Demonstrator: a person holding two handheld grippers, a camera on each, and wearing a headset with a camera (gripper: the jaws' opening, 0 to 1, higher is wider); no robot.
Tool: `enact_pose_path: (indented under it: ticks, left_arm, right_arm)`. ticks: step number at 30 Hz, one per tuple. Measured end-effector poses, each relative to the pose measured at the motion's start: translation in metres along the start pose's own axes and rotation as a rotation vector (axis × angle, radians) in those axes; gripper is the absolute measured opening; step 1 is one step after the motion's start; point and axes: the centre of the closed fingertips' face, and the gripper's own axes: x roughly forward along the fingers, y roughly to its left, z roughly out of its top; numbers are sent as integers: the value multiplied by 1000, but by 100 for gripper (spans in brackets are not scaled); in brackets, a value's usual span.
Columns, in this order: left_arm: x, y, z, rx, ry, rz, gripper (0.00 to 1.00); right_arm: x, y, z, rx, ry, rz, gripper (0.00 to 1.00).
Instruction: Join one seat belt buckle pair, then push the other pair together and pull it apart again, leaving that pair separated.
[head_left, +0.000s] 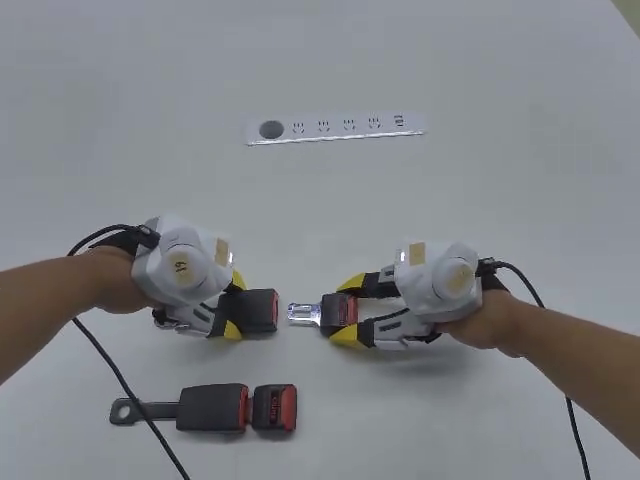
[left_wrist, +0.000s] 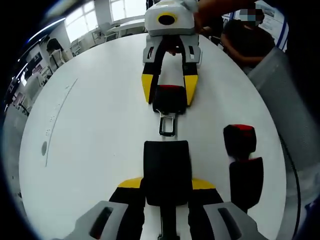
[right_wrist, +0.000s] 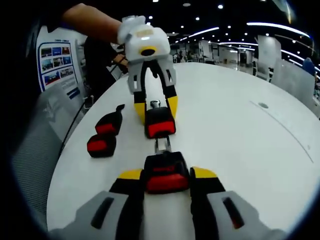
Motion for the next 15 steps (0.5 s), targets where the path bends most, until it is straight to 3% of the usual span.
enact_pose_path:
  ticks: [15]
  left_arm:
    - [-1, -2, 3, 35, -18, -9, 34]
  right_arm:
    - [23, 3, 15, -36, 44, 44, 36]
